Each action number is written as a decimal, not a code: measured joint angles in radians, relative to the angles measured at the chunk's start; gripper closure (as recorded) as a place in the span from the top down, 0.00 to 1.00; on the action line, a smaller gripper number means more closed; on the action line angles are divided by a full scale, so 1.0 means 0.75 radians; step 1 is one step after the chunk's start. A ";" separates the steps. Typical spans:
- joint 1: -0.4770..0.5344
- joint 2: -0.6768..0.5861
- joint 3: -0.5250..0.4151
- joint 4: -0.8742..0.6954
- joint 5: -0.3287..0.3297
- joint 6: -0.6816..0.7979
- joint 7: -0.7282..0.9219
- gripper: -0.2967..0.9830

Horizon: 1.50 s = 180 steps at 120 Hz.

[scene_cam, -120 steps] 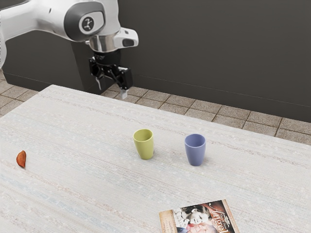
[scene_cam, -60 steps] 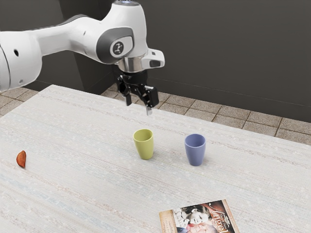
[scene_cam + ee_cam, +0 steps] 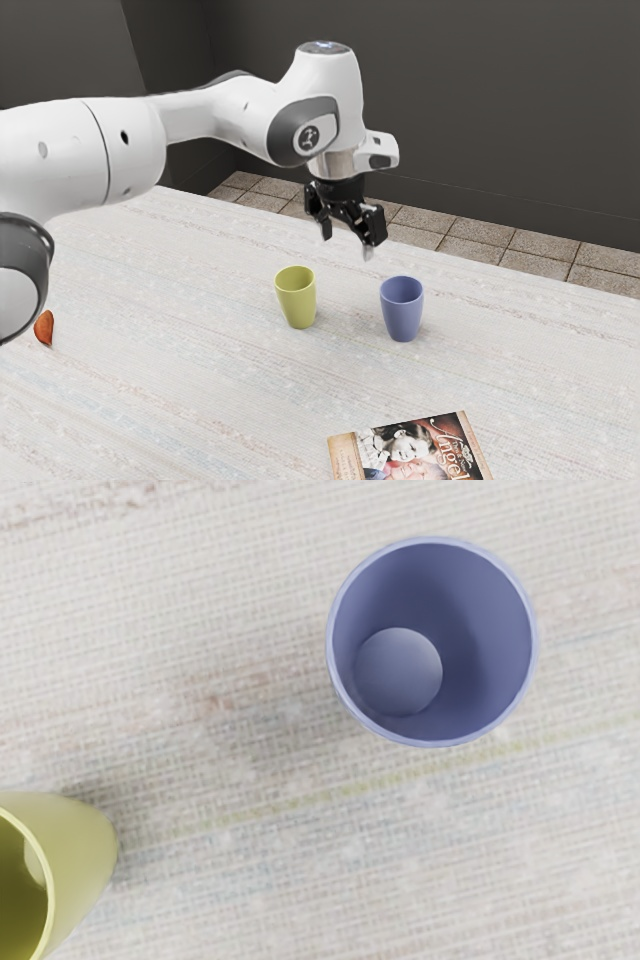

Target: Place the right cup onto the left cup

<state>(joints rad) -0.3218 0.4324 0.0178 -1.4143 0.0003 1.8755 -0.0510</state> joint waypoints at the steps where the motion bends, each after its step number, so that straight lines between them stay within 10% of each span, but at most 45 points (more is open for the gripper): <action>1: -0.001 0.007 0.000 0.007 0.000 0.001 0.000 0.77; 107: -0.014 0.504 -0.109 0.483 -0.018 0.007 0.009 0.70; 180: -0.007 0.650 -0.142 0.607 0.056 -0.003 0.015 0.46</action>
<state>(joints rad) -0.3269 0.9199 -0.0889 -0.9592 0.0421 1.8733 -0.0401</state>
